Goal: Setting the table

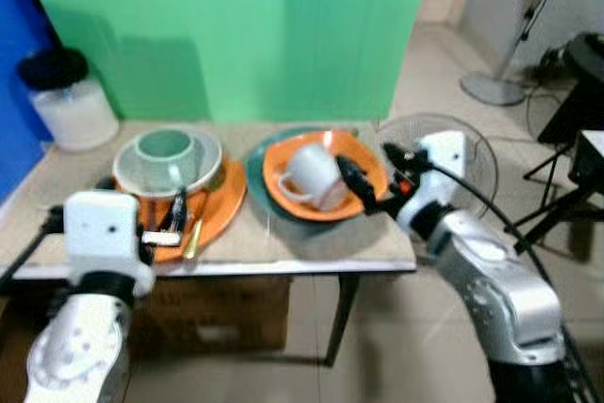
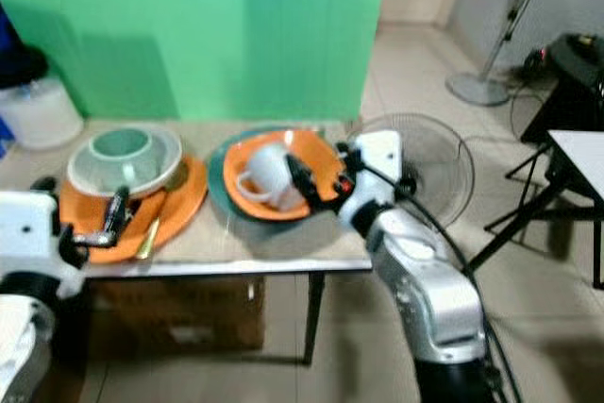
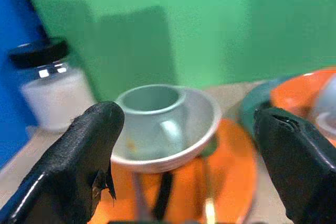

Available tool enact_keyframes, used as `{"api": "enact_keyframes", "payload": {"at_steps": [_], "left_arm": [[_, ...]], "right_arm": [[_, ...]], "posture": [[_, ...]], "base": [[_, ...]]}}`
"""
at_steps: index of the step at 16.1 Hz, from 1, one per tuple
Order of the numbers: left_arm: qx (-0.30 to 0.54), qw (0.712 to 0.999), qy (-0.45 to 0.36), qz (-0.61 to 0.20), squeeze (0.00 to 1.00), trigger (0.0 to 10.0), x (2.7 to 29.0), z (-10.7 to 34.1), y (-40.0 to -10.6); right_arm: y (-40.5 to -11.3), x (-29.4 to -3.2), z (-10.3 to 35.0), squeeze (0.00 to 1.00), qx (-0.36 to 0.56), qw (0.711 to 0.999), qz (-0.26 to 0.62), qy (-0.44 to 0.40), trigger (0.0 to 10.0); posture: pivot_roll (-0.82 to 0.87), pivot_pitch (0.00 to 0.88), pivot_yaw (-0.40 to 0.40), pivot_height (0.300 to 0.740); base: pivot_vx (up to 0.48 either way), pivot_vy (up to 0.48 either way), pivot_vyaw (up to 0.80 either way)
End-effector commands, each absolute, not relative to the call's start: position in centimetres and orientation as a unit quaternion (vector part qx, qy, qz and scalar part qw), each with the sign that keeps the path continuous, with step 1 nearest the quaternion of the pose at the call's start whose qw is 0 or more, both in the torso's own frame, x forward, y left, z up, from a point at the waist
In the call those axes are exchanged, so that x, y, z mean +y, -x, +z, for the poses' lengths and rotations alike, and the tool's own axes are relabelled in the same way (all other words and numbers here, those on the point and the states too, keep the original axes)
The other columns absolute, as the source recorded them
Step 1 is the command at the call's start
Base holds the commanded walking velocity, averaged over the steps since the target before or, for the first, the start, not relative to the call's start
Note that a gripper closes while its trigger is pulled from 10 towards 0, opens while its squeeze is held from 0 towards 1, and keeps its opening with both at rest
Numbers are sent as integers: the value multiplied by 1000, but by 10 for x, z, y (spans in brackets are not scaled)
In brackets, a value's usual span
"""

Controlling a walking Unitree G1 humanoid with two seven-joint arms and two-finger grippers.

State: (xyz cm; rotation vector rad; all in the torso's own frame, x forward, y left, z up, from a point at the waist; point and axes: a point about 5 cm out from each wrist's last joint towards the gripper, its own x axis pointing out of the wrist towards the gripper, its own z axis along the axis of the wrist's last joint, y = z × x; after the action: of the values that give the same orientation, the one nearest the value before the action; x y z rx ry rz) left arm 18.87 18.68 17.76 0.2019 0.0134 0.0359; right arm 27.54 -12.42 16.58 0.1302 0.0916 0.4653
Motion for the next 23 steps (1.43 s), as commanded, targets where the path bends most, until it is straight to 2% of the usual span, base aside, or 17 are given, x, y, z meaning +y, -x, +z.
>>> {"api": "enact_keyframes", "payload": {"at_steps": [1,7,9,13,23], "left_arm": [[-1,994,-105,20,0,10000,187,181,-188],[-1,994,-105,22,0,10000,187,182,-186],[-1,994,-104,22,0,10000,187,183,-186],[-1,994,-106,22,0,10000,187,183,-186],[5,994,-112,5,0,10000,184,182,-186]], "right_arm": [[-275,-126,167,0,42,970,230,-67,10000],[-276,-124,165,0,45,968,239,-61,10000],[-277,-123,165,0,44,969,242,-26,10000],[-275,-122,166,0,42,967,247,-55,10000],[-282,-123,172,0,52,964,258,-47,10000]], "posture": [[17,0,-17,740],[28,0,-20,740],[27,0,-17,740],[26,0,-17,740],[32,0,-24,740]], "base": [[266,0,0],[272,0,0],[283,0,400],[286,0,200],[0,0,0]]}}
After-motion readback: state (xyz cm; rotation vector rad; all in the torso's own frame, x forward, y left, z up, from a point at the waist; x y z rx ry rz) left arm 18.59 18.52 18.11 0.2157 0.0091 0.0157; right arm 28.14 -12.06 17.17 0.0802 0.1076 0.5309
